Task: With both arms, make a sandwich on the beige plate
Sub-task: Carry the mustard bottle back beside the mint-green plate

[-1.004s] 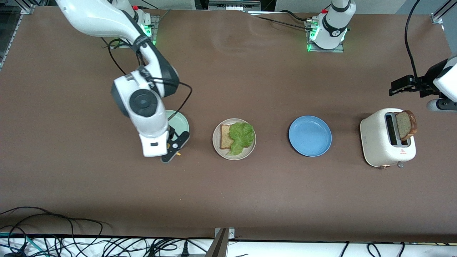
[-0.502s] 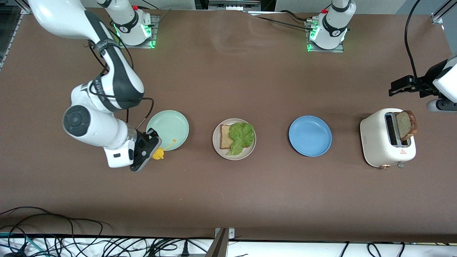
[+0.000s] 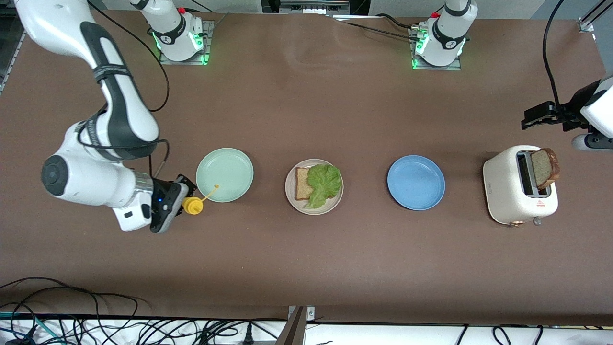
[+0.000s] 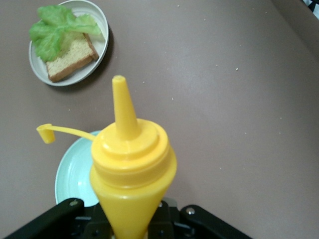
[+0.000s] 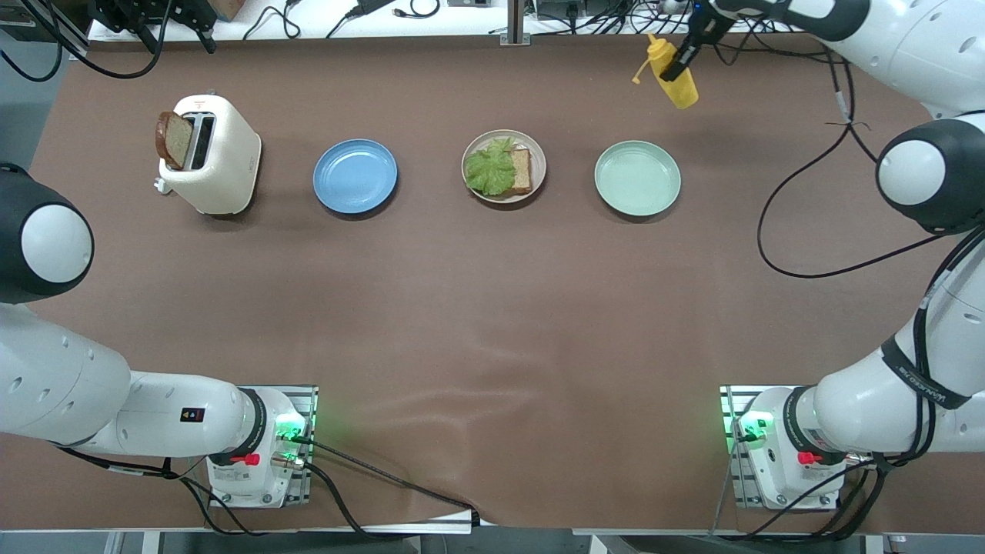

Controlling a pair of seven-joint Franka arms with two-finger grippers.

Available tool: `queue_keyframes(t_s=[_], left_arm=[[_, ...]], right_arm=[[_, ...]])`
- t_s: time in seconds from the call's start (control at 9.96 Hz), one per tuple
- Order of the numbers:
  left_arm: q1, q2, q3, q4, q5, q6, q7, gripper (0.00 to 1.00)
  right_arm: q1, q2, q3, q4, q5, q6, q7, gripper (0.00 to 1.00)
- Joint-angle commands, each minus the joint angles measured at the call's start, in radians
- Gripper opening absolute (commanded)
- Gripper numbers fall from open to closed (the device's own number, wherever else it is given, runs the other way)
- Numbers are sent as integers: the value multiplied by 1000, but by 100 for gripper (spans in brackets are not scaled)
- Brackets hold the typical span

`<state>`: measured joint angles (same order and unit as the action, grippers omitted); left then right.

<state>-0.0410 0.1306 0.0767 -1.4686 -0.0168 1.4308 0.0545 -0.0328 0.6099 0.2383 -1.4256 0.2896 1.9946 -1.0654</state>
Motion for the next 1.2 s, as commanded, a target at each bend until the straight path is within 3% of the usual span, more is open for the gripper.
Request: queue_keyframes(t_s=[0.0, 0.4, 0.5, 0.7, 1.1], left_arm=[[6, 1, -3, 5, -3, 5, 22, 100], [6, 1, -3, 4, -2, 5, 22, 100], [6, 1, -3, 4, -3, 5, 22, 100], [6, 1, -3, 4, -2, 5, 22, 100], [6, 0, -3, 4, -3, 5, 22, 100]], right_arm=[[-51, -53, -29, -114, 184, -2, -279, 0], [-82, -84, -193, -320, 576, -124, -865, 0], [-84, -84, -236, -357, 633, -170, -965, 0], [-91, -78, -280, -424, 706, -232, -1131, 0], [-121, -35, -292, -483, 714, -260, -1301, 0]])
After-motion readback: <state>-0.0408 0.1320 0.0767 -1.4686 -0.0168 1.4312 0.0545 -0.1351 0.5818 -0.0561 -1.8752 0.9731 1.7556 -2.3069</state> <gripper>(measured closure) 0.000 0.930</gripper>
